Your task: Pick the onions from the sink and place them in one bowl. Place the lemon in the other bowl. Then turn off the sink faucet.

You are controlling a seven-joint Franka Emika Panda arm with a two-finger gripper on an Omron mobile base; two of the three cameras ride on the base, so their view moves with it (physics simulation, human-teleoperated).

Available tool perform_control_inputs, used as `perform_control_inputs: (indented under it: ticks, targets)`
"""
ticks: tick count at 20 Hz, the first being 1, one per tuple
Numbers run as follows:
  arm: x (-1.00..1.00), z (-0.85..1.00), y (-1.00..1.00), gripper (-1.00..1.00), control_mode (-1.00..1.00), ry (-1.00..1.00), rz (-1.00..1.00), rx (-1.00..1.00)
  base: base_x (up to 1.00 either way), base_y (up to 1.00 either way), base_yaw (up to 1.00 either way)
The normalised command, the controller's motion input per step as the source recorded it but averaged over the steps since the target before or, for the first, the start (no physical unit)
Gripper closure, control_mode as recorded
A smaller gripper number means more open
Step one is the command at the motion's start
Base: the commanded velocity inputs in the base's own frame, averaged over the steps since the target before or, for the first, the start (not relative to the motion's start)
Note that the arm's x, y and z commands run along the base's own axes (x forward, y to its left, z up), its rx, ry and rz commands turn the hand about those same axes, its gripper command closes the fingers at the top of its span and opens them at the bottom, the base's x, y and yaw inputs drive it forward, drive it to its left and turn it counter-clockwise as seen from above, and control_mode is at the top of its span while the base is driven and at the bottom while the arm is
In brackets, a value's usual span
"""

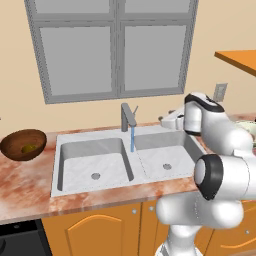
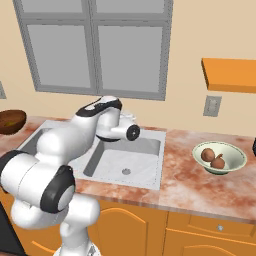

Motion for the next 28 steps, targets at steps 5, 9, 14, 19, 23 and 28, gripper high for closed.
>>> perform_control_inputs:
  ticks: [5, 9, 14, 19, 23, 28]
  targets:
    - [0.41, -0.18, 0.0, -1.0, -1.0, 0.03, 0.0, 0.04, 0.0, 0.0, 0.0]
    - [0.38, -0.22, 0.0, -1.0, -1.0, 0.0, 0.02, 0.1, 0.0, 0.0, 0.0]
    - [0.31, -0.26, 0.04, -1.0, -1.0, 0.0, 0.05, 0.12, 0.0, 0.0, 0.0]
    - [0.18, -0.16, 0.18, -1.0, -1.0, 0.0, 0.07, 0.08, 0.0, 0.0, 0.0]
    - [0.19, -0.07, 0.28, -1.0, -1.0, 0.0, 0.09, 0.04, 0.0, 0.0, 0.0]
    - [0.23, -0.01, 0.13, -1.0, -1.0, 0.0, 0.09, 0.04, 0.0, 0.0, 0.0]
